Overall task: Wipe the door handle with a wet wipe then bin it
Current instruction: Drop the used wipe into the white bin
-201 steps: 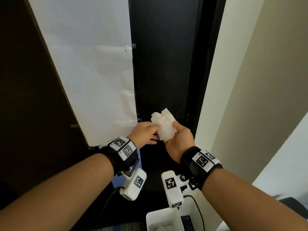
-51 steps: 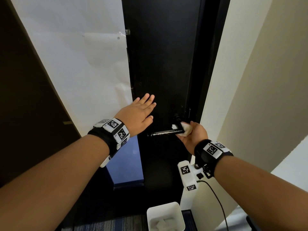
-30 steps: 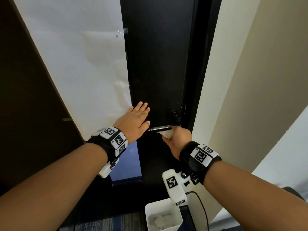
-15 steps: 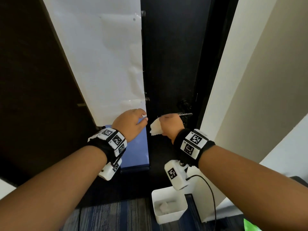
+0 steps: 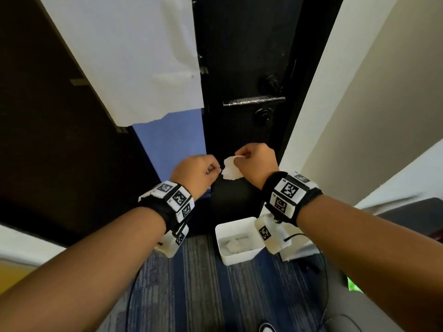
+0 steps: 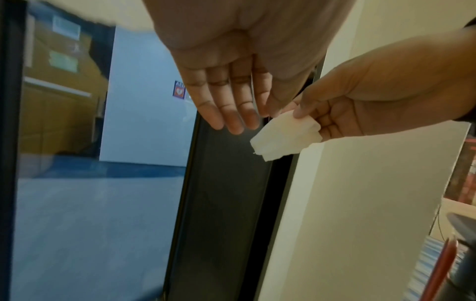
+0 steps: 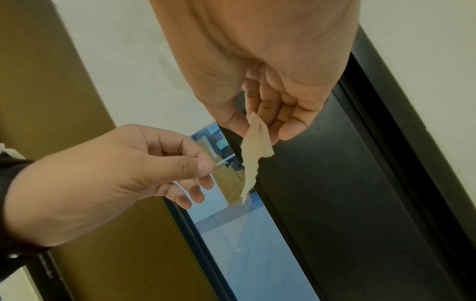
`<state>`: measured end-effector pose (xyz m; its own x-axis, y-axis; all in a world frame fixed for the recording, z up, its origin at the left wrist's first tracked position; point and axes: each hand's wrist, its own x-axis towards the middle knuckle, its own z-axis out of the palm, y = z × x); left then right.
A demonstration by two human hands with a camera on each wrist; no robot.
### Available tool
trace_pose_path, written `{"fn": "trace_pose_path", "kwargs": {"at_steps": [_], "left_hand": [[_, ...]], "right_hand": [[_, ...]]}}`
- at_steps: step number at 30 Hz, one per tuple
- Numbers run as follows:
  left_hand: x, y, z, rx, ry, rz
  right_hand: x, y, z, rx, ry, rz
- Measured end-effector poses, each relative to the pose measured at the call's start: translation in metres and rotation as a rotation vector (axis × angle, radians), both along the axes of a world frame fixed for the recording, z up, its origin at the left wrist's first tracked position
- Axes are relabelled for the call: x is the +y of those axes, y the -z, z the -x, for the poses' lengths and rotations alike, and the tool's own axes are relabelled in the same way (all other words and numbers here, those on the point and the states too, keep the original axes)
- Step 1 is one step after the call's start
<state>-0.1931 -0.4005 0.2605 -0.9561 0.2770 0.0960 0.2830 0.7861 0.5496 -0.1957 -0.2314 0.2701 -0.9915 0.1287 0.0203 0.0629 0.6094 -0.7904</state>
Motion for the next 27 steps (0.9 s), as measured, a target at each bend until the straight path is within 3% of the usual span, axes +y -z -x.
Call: {"fn": "trace_pose_path", "kwargs": {"at_steps": [7, 14, 21, 27], "left_hand": [[0.014, 0.120, -0.016, -0.112, -0.069, 0.024], [0.024, 0.249, -0.026, -0.351, -0.105, 0.060], [0.037, 0.371, -0.024, -0.393, -0.073, 0.119], [0.044, 0.452, -0.022, -0.373, -0.065, 0.176]], "right_hand": [[0.019, 0.131, -0.014, -0.221, 0.031, 0.009], [0.037, 0.264, -0.017, -0.350, 0.003, -0.108], [0.045, 0.381, -0.004, -0.414, -0.068, -0.175], [0.045, 0.461, 0.011, -0.453, -0.133, -0.251]]}}
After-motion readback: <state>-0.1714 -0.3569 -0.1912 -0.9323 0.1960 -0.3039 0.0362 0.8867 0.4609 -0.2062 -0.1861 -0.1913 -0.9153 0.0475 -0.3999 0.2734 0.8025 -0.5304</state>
